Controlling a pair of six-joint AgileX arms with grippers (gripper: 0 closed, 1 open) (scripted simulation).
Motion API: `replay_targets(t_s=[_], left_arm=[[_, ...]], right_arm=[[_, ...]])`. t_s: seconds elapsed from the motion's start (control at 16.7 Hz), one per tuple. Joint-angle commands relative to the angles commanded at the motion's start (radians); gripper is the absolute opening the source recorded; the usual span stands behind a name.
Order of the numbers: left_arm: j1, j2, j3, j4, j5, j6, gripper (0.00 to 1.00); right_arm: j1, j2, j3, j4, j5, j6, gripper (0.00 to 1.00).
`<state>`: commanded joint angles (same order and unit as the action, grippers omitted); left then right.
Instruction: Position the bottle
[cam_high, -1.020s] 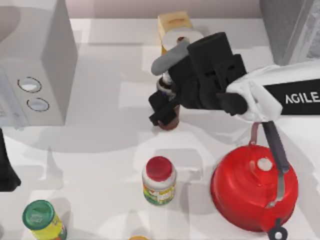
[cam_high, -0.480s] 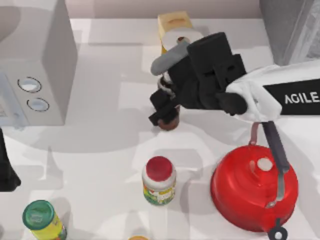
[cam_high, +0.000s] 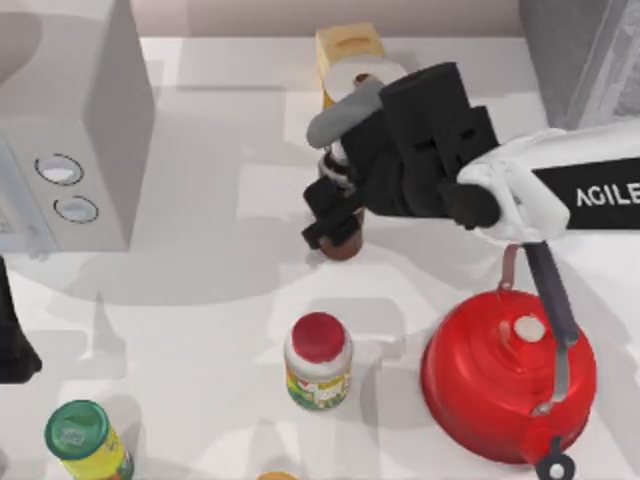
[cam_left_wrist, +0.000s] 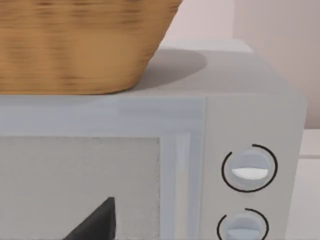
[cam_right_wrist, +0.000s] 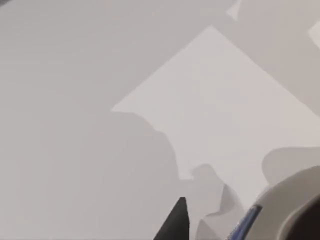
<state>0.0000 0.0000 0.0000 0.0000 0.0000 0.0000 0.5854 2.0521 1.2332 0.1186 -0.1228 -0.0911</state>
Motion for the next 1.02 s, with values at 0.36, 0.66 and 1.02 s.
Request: replay_targets(t_s=[0.36,0.66,1.02], left_arm=[[0.000,0.000,0.000,0.000,0.000,0.000,1.00],[0.000,0.000,0.000,0.000,0.000,0.000,1.00],[0.000,0.000,0.000,0.000,0.000,0.000,1.00]], right_arm=[[-0.183,-0.249,-0.177,-0.049,0.046,0.054,0.00],[-0.417,-0.522,-0.405,-0.118,0.145,0.114,0.00],[-0.513,-0.620,-0.482,-0.130,0.201,0.135,0.00]])
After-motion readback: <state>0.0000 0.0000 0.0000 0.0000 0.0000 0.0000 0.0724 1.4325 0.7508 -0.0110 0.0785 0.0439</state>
